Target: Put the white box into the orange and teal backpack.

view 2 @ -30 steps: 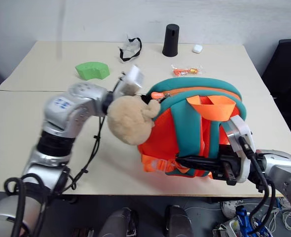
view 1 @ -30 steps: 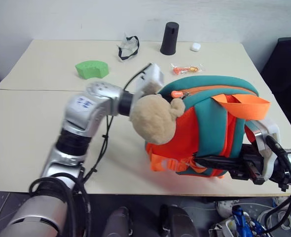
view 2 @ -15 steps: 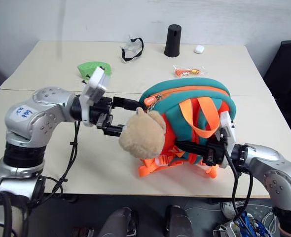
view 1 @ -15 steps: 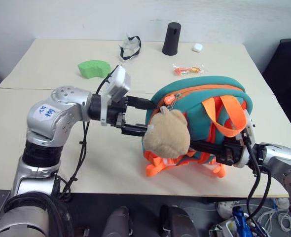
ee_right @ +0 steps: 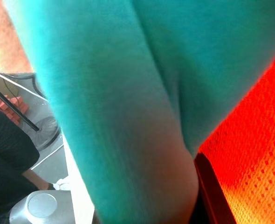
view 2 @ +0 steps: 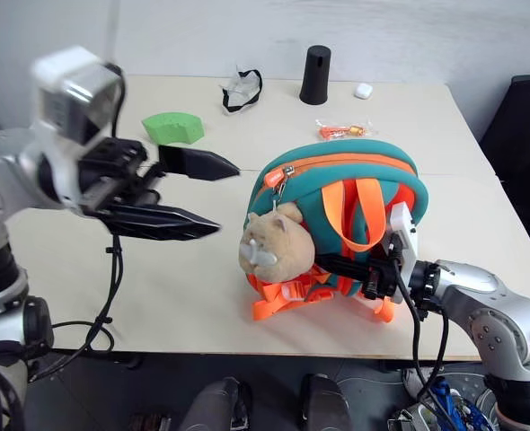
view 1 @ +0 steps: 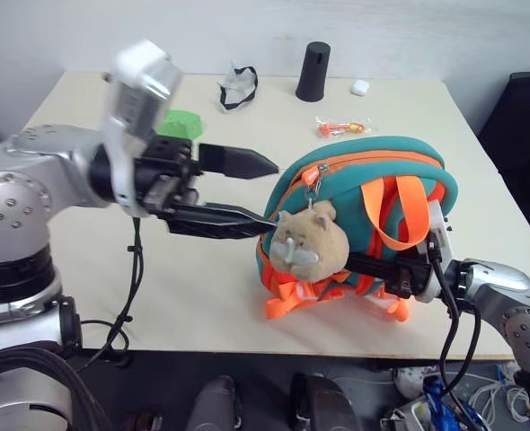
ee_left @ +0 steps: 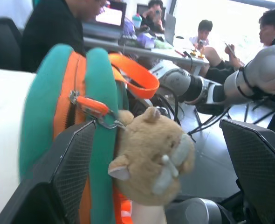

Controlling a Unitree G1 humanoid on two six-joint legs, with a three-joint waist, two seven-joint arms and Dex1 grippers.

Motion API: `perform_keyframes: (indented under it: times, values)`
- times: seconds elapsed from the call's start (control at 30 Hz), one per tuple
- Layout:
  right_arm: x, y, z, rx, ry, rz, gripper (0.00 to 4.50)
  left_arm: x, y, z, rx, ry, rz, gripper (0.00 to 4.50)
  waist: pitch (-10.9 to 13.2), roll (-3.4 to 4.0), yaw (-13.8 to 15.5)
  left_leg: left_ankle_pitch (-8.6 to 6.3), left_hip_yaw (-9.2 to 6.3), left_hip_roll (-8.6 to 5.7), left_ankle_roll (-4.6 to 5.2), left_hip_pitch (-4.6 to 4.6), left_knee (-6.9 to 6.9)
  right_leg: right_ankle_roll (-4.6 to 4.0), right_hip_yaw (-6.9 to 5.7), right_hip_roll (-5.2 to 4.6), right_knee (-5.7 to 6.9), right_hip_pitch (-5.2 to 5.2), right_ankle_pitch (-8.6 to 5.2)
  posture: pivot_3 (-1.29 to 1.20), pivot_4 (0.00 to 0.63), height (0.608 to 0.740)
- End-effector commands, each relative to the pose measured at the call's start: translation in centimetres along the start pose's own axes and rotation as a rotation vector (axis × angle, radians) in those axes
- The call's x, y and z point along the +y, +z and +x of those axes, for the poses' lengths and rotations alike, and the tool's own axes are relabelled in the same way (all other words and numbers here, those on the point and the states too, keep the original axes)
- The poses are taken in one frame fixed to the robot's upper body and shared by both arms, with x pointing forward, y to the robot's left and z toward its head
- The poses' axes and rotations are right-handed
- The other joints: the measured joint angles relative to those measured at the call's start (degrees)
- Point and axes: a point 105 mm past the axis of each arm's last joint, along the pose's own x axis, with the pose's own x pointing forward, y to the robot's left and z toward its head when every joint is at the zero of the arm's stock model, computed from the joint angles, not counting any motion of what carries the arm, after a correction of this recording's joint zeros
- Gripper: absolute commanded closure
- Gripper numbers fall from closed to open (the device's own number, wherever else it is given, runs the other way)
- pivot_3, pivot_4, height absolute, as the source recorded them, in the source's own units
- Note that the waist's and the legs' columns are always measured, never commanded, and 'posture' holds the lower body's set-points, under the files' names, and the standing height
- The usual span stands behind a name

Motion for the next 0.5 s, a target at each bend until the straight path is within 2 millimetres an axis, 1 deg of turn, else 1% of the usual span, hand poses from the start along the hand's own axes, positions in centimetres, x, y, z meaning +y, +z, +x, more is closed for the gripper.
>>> perform_keyframes:
  times: [0.03,0.1,0.17,0.27,0.4,0.5]
  values:
    - [-0.1,1.0,0.2,-0.027,-0.002,-0.023,4.5,0.0,-0.6,1.3,0.079,-0.006,0.041,0.02,0.0,0.0,-0.2,0.01,0.01,0.0,-0.01,0.01,0.0,0.0,0.0,0.01,-0.03,0.0,0.0,0.0,0.15,0.74]
    - [-0.1,1.2,0.2,-0.035,0.001,-0.021,4.5,0.4,-1.8,1.5,0.159,0.008,0.079,0.02,0.0,0.0,-0.3,0.01,0.08,-0.03,-0.02,0.09,-0.02,-0.04,0.05,0.06,-0.04,-0.01,-0.02,0.0,0.15,0.74]
    - [-0.1,1.4,0.3,-0.046,-0.001,-0.016,4.5,0.4,-2.8,1.6,0.211,-0.018,0.104,0.02,0.0,0.0,-0.4,-0.01,0.09,0.0,-0.06,0.08,-0.02,-0.08,0.05,0.11,-0.06,-0.04,-0.04,0.0,0.15,0.74]
    - [-0.1,1.5,0.4,-0.05,-0.002,-0.013,4.5,0.0,-3.2,1.6,0.237,-0.078,0.12,0.02,0.0,0.0,-0.3,-0.01,0.11,0.0,-0.06,0.08,-0.04,-0.09,0.06,0.09,-0.06,-0.06,-0.05,0.0,0.15,0.74]
    - [0.2,1.7,0.4,-0.068,0.003,-0.008,4.5,1.1,-4.2,1.7,0.296,-0.055,0.174,0.02,0.0,0.01,-0.3,-0.01,0.11,-0.01,-0.05,0.08,-0.04,-0.1,0.06,0.06,-0.06,-0.05,-0.05,0.0,0.15,0.74]
    - [0.2,1.9,0.5,-0.076,-0.001,-0.003,4.5,1.3,-4.6,2.0,0.311,-0.079,0.183,0.02,0.0,0.01,-0.2,-0.01,0.1,-0.01,-0.04,0.07,-0.04,-0.1,0.05,0.07,-0.07,-0.05,-0.05,0.0,0.15,0.74]
